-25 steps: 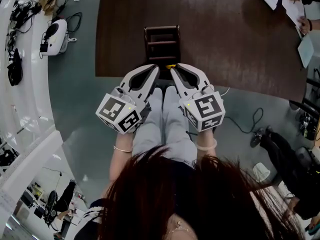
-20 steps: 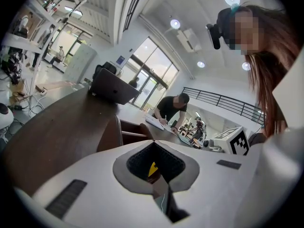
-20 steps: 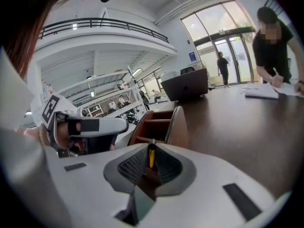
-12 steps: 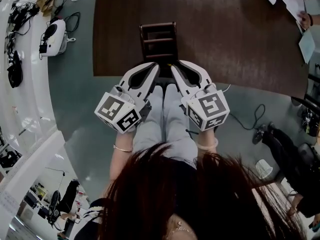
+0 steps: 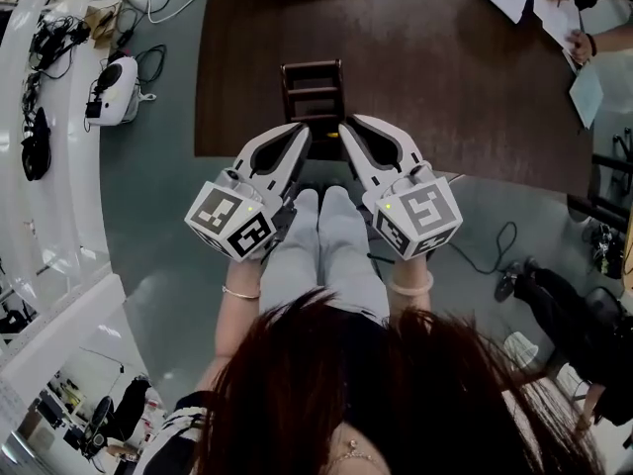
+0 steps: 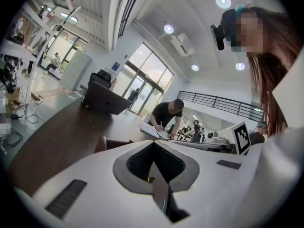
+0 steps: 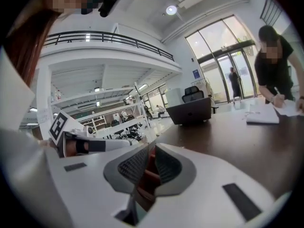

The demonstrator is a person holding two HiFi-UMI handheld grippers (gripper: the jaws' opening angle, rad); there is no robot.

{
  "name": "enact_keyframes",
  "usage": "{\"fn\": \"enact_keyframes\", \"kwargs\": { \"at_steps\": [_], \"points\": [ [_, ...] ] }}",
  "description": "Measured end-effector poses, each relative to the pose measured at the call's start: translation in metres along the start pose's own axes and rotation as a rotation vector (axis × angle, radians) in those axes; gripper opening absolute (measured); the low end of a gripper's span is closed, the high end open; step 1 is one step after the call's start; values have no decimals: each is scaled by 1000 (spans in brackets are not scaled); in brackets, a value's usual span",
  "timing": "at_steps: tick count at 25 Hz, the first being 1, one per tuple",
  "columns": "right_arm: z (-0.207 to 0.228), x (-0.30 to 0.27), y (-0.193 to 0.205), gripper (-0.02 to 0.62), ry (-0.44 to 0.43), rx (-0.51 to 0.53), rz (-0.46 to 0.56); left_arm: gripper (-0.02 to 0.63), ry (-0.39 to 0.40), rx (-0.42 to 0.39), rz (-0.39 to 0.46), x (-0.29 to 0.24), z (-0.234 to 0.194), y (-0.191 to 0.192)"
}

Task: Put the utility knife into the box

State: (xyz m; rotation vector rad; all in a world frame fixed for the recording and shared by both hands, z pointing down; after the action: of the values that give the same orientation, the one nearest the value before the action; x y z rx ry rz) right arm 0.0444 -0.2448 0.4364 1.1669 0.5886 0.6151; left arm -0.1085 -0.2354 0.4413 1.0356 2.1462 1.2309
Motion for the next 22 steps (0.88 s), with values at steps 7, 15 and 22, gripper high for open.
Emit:
{"fn": "enact_keyframes", "kwargs": {
  "at_steps": [7, 15, 22],
  "points": [
    [-20, 9, -56, 31, -39, 85, 99, 2, 52, -75, 92, 4, 26, -50],
    [-44, 13, -109, 16, -80, 171, 214, 2, 113, -185, 191, 9, 49, -105],
    [-56, 23, -129, 15, -100, 217, 235, 2, 146, -253, 256, 15, 67, -132]
  ]
}}
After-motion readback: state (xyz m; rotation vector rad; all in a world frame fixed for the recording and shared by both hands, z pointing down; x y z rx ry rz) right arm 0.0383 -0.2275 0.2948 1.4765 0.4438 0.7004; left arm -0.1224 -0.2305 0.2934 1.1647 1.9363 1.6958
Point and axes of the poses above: the fingertips, and each gripper's own axes: x backward along the fingers, z to its right, y out of its underside, the point moved 7 cm from there along x, backward along the fingers, and after that the axes turned 12 degrees about z, right-handed, at the moved point
